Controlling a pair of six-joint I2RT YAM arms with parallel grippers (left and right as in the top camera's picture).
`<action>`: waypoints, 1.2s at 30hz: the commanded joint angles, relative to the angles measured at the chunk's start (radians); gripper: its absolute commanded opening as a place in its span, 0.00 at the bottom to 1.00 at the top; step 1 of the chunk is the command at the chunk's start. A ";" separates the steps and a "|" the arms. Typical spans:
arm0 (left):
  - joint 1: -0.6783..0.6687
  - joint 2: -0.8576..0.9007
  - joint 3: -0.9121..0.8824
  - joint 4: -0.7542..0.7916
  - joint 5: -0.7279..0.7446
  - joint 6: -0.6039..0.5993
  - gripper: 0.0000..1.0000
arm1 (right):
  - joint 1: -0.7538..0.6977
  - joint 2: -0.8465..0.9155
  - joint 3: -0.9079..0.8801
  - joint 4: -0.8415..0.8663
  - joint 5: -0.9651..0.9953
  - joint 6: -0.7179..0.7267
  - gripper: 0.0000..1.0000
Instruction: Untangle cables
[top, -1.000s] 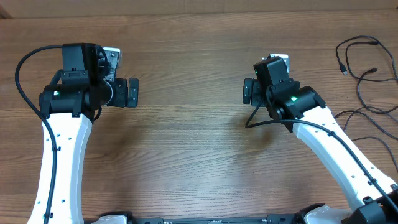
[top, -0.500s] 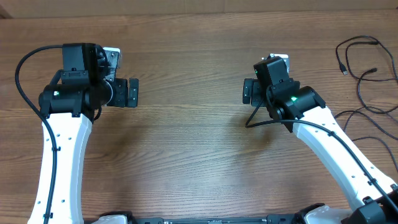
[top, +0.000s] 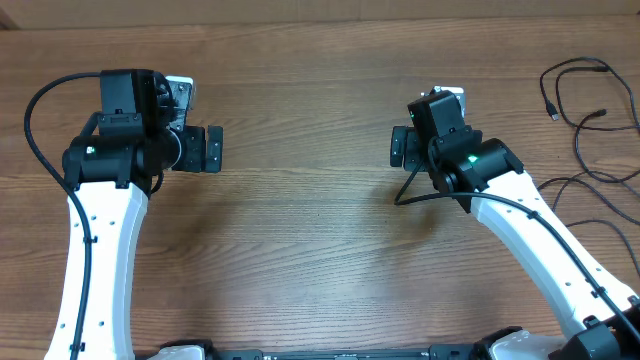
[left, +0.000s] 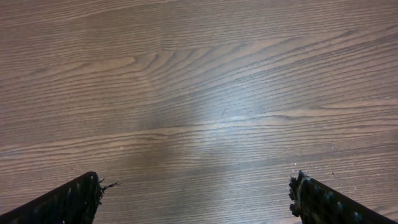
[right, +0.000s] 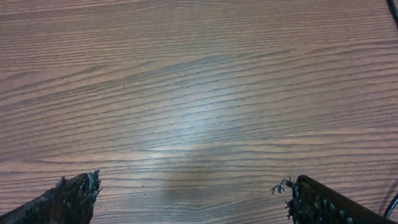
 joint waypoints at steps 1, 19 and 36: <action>0.001 -0.095 -0.002 0.000 0.015 0.019 1.00 | 0.004 -0.004 0.012 0.003 -0.001 0.007 1.00; -0.025 -0.776 -0.898 1.084 0.408 0.019 1.00 | 0.004 -0.004 0.012 0.003 -0.001 0.007 1.00; -0.024 -1.263 -1.384 1.265 0.327 -0.042 0.99 | 0.004 -0.004 0.012 0.003 -0.001 0.007 1.00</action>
